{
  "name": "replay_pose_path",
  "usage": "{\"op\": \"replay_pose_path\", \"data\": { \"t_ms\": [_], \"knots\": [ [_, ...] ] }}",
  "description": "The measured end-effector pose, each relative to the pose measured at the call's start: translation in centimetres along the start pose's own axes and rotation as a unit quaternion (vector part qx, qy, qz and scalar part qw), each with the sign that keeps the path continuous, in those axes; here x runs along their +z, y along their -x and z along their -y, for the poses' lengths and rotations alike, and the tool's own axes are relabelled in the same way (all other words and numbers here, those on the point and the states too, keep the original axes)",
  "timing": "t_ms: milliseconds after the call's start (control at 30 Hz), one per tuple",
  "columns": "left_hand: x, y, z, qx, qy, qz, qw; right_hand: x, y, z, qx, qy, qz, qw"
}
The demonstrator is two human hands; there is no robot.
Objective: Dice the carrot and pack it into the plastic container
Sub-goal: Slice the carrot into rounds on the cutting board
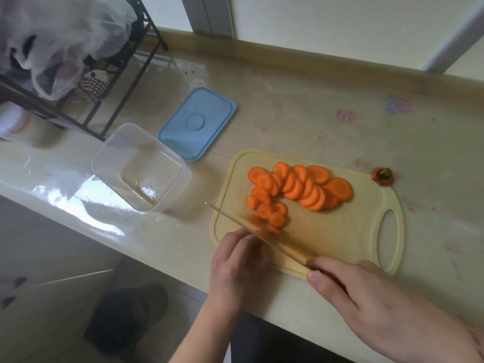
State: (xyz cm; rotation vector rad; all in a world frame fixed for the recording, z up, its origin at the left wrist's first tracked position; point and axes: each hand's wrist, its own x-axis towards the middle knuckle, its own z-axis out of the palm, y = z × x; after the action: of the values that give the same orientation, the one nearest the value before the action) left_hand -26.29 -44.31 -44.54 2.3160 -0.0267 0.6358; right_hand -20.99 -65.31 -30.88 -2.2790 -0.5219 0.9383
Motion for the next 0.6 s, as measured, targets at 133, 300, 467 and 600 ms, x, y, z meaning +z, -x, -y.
{"op": "replay_pose_path", "data": {
  "t_ms": [133, 300, 467, 600],
  "knots": [
    [-0.1, 0.2, 0.2, 0.005, 0.012, 0.008, 1.000, 0.1, 0.1, 0.0, 0.005, 0.009, 0.010, 1.000],
    [0.0, 0.0, -0.1, -0.002, -0.009, -0.006, 1.000, 1.0, -1.9, -0.5, 0.001, 0.015, -0.001, 1.000],
    [0.0, 0.5, -0.1, 0.009, -0.022, 0.000, 1.000, 1.8, -4.8, -0.3, -0.030, -0.026, -0.017, 0.999],
    [0.2, 0.8, -0.2, 0.005, -0.046, -0.021, 0.999, 1.1, -4.0, -0.2, -0.029, -0.046, -0.030, 0.998]
  ]
}}
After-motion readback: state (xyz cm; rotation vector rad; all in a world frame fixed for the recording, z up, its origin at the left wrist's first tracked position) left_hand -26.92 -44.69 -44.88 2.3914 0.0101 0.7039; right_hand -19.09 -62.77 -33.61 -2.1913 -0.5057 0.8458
